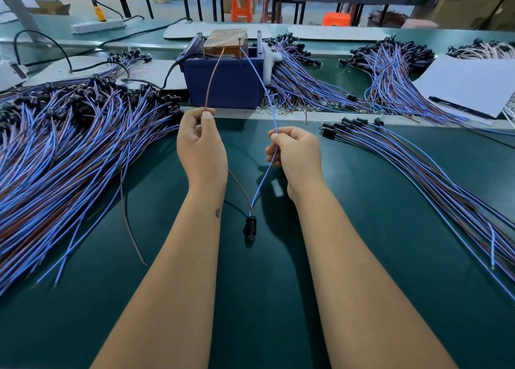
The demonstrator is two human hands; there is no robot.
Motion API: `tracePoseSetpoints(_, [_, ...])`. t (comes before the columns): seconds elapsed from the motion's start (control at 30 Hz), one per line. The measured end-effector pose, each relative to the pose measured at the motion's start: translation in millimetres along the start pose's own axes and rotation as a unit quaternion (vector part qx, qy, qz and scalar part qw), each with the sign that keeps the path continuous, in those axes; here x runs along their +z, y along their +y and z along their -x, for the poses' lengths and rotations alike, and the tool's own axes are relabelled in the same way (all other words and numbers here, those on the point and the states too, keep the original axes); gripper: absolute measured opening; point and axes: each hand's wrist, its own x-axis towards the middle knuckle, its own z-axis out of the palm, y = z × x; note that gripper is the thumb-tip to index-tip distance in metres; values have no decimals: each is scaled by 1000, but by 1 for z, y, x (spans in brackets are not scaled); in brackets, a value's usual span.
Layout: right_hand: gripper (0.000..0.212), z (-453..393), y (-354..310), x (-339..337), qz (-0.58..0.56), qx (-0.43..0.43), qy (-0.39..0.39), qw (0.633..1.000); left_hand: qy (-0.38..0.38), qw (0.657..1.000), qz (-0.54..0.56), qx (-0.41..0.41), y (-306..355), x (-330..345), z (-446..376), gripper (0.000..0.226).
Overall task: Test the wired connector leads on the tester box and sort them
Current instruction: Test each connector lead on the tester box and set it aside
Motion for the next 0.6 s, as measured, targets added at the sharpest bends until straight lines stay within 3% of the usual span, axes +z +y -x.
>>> tracePoseSetpoints(0.27, [19, 0, 0, 0, -5, 5, 9, 1000, 19, 996, -37, -77, -10, -2, -7, 20])
tracePoseSetpoints(0.6, [13, 1, -2, 0, -15, 12, 33, 999, 11, 994, -55, -91, -10, -3, -7, 19])
